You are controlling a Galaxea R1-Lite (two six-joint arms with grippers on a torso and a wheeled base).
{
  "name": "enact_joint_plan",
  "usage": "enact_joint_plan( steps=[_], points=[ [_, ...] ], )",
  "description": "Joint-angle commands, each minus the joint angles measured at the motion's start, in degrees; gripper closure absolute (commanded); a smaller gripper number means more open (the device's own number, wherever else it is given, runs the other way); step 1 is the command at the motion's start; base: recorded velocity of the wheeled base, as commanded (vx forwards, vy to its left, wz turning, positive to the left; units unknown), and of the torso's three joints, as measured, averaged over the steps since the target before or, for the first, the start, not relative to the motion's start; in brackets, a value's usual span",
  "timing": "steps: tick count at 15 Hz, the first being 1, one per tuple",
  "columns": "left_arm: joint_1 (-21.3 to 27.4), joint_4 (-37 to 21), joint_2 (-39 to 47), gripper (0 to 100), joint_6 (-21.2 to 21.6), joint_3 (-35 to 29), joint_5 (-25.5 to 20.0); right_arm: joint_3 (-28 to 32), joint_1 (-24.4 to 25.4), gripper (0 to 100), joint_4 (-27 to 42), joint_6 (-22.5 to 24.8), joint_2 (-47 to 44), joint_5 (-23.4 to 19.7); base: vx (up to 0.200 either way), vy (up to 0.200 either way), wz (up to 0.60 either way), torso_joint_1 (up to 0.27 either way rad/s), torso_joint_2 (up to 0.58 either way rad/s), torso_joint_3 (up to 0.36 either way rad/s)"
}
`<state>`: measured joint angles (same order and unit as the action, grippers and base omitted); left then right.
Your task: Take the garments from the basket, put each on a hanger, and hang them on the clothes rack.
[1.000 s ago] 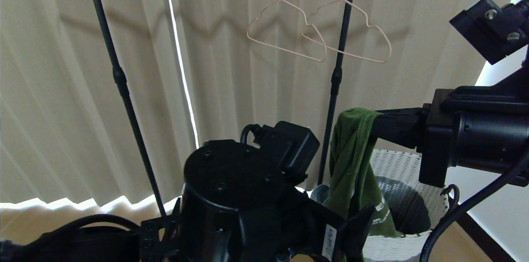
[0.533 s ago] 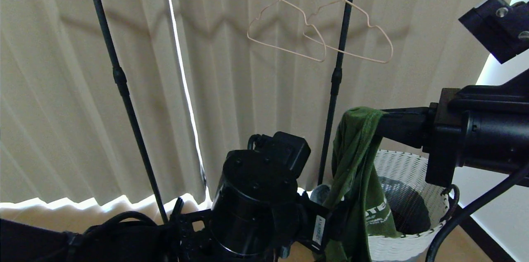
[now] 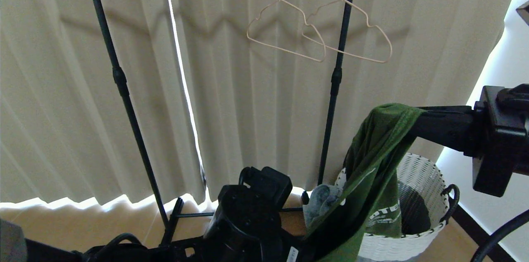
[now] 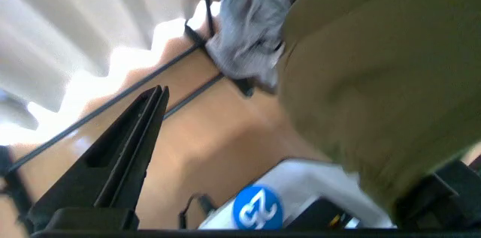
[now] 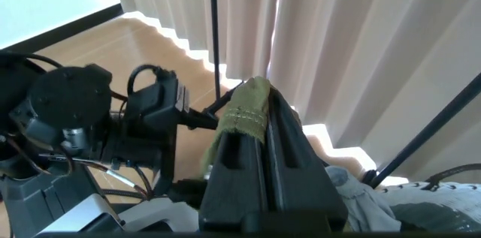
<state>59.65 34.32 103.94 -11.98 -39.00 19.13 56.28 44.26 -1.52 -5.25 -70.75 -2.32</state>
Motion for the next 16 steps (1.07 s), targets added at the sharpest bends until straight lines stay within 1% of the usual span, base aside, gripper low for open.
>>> enact_joint_plan(
  steps=[1,4,5,9,10,11,12,13,14,15,16],
  points=[
    [0.0,0.0,-1.8,0,0.3,2.7,0.1,-0.2,-0.1,100,-0.1,0.0,1.3,0.0,0.0,0.0,0.0,0.0,0.0,0.0],
    [0.2,0.0,-4.0,0,0.4,4.5,1.2,-0.2,-0.4,100,-0.1,0.0,1.2,0.0,0.0,0.0,0.0,0.0,0.0,0.0],
    [0.4,0.0,-5.1,100,0.7,5.4,1.2,-0.2,-0.4,100,-0.1,0.1,1.2,0.0,0.0,0.0,0.0,0.0,0.0,0.0],
    [0.5,0.3,-8.2,100,2.1,7.5,1.1,-0.2,-0.4,100,-0.1,0.1,1.0,0.0,0.0,0.0,0.0,0.0,0.0,0.0],
    [0.2,0.4,-11.5,100,2.3,8.2,1.2,-0.2,-0.4,100,-0.1,0.1,0.8,0.0,0.0,0.0,0.0,0.0,0.0,0.0],
    [0.0,0.1,-15.4,100,3.8,9.1,1.1,-0.2,-0.4,100,-0.1,0.1,0.7,0.0,0.0,0.0,0.0,0.0,0.0,0.0],
    [-0.4,-0.1,-19.5,100,6.7,9.4,1.0,-0.2,-0.4,100,-0.1,0.1,0.7,0.0,0.0,0.0,0.0,0.0,0.0,0.0],
    [-1.0,-0.6,-21.8,100,8.3,9.2,0.9,-0.2,-0.4,100,-0.2,0.1,0.7,0.0,0.0,0.0,0.0,0.0,0.0,0.0],
    [-4.2,-5.3,-27.5,100,11.7,6.2,0.6,0.0,-0.4,100,-0.7,0.1,0.7,-0.1,0.0,0.0,0.0,0.0,0.0,0.0],
    [-6.3,-10.0,-30.6,100,12.2,3.2,0.5,0.1,-0.3,100,-0.8,0.0,0.7,-0.2,0.0,0.0,0.0,0.0,0.0,0.0],
    [-7.5,-13.1,-32.3,100,12.3,0.8,0.2,0.3,-0.3,100,-0.8,0.0,0.8,-0.2,0.0,0.0,0.0,0.0,0.0,0.0]
  ],
)
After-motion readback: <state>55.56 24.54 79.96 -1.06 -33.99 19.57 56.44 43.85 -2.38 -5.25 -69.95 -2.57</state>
